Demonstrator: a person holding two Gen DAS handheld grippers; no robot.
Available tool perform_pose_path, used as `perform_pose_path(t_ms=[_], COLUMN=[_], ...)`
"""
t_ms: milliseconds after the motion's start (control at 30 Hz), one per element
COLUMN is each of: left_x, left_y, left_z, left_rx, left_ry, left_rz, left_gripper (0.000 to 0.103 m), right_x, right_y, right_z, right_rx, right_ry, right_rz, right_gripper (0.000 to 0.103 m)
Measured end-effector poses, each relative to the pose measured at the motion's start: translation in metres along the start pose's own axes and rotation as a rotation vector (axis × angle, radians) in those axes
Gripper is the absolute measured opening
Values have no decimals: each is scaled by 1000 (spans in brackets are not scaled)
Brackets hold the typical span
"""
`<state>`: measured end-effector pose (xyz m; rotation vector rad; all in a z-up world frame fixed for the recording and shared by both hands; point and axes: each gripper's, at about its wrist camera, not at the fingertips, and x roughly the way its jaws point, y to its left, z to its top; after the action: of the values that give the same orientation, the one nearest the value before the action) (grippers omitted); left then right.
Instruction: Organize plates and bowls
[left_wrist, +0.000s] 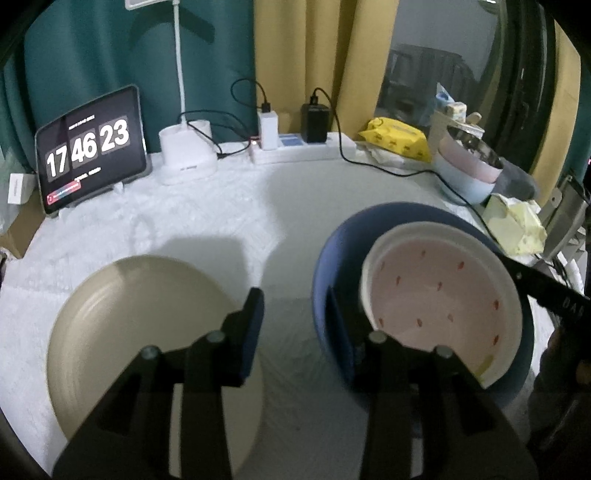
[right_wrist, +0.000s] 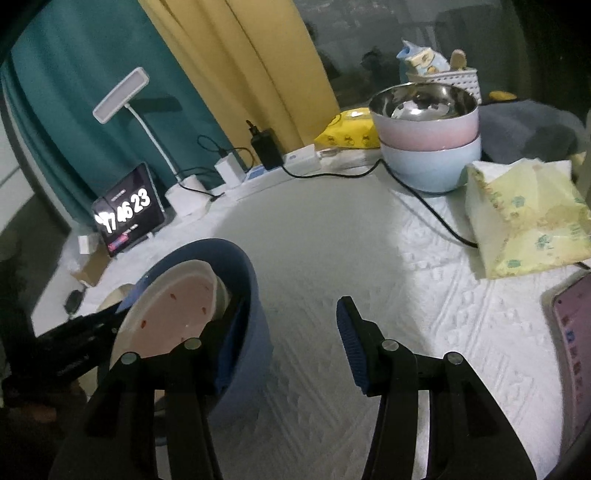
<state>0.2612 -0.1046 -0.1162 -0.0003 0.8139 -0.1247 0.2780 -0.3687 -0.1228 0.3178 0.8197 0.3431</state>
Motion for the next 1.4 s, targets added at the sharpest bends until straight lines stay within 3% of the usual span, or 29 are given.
perform_pose_path(t_ms=[333,1100,1400], left_x=[-2,-10,-10], left_y=[-2,-10,-10], left_z=[-5,-10,-11], left_rx=[26,62,111], left_ry=[-24,-82,-113], left_rz=[26,33,14], left_gripper=[38,34,32], right_x=[2,-5,-10], right_y=[-10,-5,-1], right_z=[0,-5,-11], right_rx=[30,18,39], right_ry=[-4,-35,-56], right_rz=[92,112,82], right_gripper=[52,32,29])
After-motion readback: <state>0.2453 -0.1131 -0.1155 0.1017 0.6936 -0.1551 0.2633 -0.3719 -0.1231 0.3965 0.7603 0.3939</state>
